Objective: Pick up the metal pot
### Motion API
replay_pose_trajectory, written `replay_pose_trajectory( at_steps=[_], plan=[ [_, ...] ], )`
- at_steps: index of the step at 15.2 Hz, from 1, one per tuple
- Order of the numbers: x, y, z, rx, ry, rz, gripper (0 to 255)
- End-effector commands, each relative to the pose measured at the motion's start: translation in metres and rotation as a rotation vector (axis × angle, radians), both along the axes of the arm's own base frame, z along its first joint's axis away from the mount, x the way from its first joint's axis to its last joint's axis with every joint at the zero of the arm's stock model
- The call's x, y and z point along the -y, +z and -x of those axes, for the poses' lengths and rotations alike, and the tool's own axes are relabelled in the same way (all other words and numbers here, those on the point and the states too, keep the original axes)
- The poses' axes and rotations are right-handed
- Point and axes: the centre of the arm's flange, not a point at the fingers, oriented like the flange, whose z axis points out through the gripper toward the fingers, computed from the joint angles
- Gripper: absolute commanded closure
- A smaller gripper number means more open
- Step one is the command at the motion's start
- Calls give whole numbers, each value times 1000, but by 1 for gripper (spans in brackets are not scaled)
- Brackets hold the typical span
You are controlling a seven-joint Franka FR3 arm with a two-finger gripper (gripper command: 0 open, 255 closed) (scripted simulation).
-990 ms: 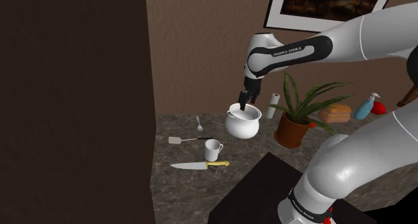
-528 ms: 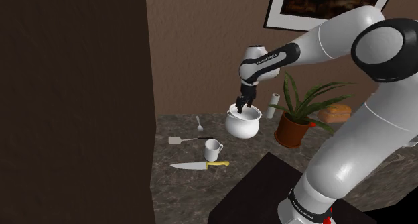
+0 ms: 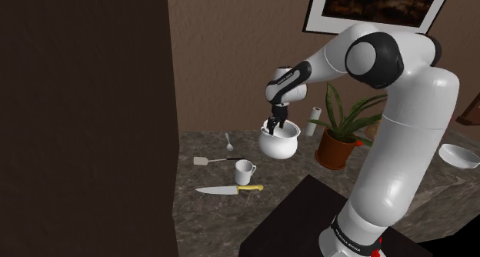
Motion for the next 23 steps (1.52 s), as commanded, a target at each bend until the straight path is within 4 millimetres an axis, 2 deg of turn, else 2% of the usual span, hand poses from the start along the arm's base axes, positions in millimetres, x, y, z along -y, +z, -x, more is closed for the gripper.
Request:
replay_pose_trajectory(
  at_steps=[1,3,4,11,13,14,23],
  plan=[
    [16,-18,-14,-6,2,1,0],
    [30,-37,-27,-11,2,2,0],
    [32,-40,-28,-12,2,2,0],
    [32,-80,-28,-12,2,2,0],
    [32,-80,-28,-12,2,2,0],
    [32,-80,-28,-12,2,2,255],
    [32,-80,-28,-12,2,2,255]
  ],
)
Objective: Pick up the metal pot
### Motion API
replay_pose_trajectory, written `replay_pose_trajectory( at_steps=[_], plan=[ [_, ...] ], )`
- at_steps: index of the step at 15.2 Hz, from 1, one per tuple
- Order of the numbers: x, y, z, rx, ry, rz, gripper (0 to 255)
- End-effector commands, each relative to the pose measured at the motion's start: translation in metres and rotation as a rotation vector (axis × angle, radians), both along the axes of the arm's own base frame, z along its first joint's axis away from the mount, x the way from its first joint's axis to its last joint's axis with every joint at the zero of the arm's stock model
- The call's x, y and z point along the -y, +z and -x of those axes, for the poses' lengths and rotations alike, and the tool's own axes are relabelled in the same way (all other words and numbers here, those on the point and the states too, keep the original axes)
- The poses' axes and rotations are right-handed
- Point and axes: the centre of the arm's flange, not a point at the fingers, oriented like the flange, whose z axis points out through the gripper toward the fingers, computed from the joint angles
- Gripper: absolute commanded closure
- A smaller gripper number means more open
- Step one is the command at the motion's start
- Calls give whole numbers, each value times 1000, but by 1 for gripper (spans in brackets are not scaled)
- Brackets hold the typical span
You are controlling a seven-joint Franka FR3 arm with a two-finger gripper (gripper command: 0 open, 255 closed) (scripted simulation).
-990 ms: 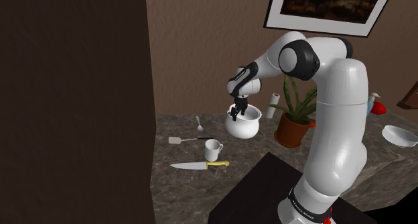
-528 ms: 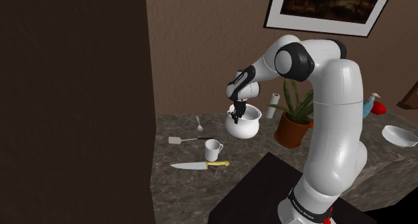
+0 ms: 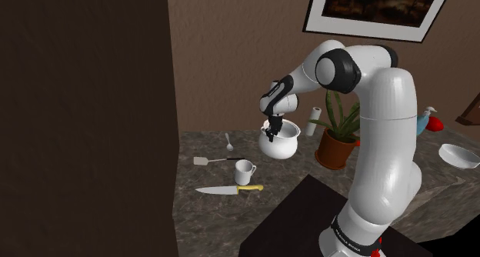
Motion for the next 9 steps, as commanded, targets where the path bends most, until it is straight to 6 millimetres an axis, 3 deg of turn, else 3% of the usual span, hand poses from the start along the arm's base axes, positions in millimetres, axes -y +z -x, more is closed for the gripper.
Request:
replay_pose_trajectory(
  at_steps=[1,9],
  plan=[
    [0,5,0,0,0,1,255],
    [0,47,0,0,0,1,255]
  ],
)
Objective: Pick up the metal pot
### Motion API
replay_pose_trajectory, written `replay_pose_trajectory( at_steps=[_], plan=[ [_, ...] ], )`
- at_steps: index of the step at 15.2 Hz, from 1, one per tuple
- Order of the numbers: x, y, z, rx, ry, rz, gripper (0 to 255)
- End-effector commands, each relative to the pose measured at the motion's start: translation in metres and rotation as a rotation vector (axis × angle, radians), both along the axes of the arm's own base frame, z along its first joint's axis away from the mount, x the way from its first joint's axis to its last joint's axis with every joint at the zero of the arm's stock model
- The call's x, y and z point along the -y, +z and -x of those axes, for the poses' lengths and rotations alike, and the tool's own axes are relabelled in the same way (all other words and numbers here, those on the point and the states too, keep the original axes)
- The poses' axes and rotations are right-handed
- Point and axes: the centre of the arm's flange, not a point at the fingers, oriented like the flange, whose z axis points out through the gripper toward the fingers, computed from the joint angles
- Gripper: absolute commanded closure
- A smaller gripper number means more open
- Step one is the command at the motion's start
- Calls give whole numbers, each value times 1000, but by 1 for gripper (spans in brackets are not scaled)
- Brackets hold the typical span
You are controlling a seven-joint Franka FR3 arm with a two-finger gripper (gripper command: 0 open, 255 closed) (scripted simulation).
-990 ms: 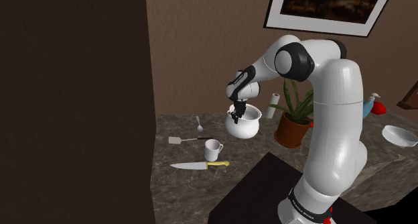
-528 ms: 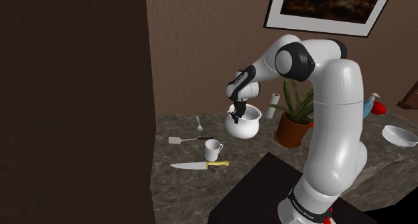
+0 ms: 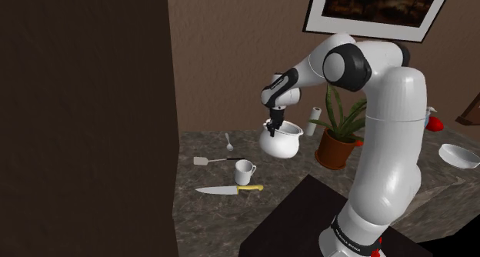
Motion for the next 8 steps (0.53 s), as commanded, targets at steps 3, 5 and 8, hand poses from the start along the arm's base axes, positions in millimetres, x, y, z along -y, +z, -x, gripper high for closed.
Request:
replay_pose_trajectory(
  at_steps=[3,5,8],
  plan=[
    [0,25,0,6,0,2,255],
    [0,35,0,6,0,2,255],
    [0,41,0,6,0,2,255]
  ],
)
